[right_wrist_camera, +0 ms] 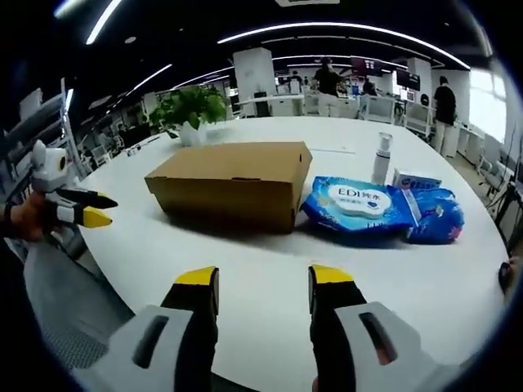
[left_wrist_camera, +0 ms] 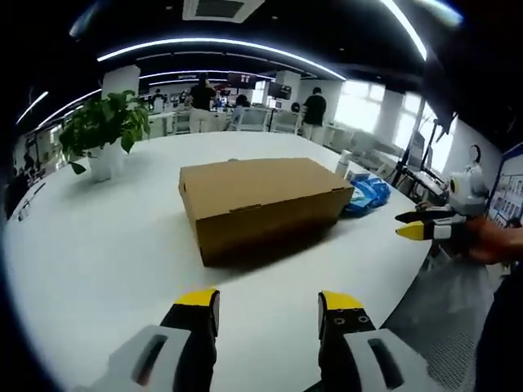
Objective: Operate the shoe box by opening the lid, removing the specified soft item, and placing it in the target area until the item is outside and the box remains undamaged.
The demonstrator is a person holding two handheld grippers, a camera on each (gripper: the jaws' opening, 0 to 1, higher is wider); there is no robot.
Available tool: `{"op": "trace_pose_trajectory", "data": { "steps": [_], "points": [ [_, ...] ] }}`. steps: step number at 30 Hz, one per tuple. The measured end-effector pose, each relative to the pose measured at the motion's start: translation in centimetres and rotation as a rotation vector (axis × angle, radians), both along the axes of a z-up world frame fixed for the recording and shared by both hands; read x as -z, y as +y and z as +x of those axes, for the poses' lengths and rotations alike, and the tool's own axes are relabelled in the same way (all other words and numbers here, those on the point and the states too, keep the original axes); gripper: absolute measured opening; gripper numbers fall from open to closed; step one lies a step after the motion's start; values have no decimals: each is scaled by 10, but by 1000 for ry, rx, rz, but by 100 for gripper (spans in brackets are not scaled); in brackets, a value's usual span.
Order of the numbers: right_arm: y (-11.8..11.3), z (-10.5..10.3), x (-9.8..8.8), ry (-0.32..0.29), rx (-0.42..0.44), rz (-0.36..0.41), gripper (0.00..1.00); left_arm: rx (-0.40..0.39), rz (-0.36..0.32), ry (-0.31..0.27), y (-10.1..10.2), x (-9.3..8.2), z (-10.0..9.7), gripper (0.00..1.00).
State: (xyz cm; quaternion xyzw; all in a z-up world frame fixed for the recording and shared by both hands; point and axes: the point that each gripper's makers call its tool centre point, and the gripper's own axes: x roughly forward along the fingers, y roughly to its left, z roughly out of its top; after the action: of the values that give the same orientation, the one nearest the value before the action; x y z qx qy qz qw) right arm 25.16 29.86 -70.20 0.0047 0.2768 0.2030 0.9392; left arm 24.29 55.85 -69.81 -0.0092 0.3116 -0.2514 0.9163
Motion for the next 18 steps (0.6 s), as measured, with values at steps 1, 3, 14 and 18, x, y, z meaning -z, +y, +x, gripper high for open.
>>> {"op": "trace_pose_trajectory", "data": {
  "steps": [1,3,14,18],
  "points": [
    [-2,0,0,-2,6,3,41,5,1,2,-1,1,0,49],
    [-7,1,-2,-4,28,15,41,25,7,16,-4,4,-3,49],
    [-14,3,-8,-28,77,41,40,28,-1,15,-3,5,-3,50],
    [-12,3,-8,-25,73,45,40,8,-7,10,0,4,-2,51]
  ]
}}
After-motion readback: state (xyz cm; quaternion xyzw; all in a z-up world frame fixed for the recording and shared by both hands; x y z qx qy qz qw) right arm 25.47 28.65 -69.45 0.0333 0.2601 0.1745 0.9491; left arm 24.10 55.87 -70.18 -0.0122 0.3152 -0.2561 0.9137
